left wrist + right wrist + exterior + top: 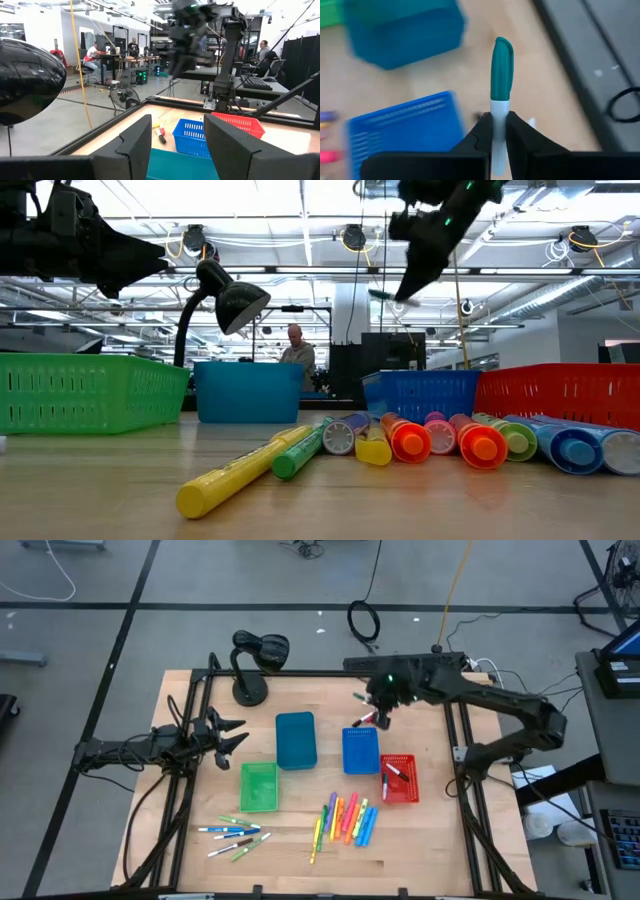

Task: Pick & Place Markers
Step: Put the green highlighter pen into the red bin

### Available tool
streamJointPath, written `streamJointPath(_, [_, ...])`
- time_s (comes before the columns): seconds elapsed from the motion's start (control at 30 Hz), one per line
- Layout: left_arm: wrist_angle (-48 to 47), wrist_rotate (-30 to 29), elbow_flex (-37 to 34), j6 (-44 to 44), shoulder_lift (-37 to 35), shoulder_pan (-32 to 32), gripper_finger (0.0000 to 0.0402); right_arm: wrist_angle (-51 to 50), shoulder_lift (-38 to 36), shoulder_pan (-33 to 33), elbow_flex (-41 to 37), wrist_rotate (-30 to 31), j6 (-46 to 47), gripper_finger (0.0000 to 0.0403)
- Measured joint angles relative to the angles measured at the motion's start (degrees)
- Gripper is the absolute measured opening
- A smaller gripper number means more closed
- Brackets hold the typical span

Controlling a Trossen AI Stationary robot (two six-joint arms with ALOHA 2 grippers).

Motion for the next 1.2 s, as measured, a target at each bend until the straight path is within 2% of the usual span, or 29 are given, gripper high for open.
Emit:
streamJointPath(0.2, [0.0, 0.0, 0.0, 0.0, 0.0, 0.0, 0.0184, -12.7, -3.5, 12.5, -0.1, 10.7, 19.4, 0.0017])
streamJointPath(0.3, [0.0, 0.0, 0.0, 0.0, 0.0, 0.0, 0.0184, -17.0, -4.5, 18.8, -2.8, 15.9, 30.6, 0.0017])
streamJointPath(0.5, [0.0, 0.0, 0.0, 0.0, 0.0, 0.0, 0.0184, -17.3, -7.5, 30.9, -13.4, 17.0, 50.9, 0.0017])
streamJointPath(0.67, [0.0, 0.0, 0.0, 0.0, 0.0, 0.0, 0.0184, -15.4, -8.9, 40.6, -19.6, 17.1, 63.9, 0.0017])
streamJointPath(0.9, [0.0, 0.0, 0.0, 0.0, 0.0, 0.0, 0.0184, -7.3, -9.2, 48.6, -24.0, 18.2, 70.6, 0.0017])
streamJointPath(1.03, [0.0, 0.0, 0.0, 0.0, 0.0, 0.0, 0.0184, -6.1, -9.2, 49.8, -26.1, 19.1, 71.3, 0.0021])
streamJointPath(1.2, [0.0, 0.0, 0.0, 0.0, 0.0, 0.0, 0.0184, -4.2, -9.2, 49.6, -27.2, 19.0, 71.0, 0.0058])
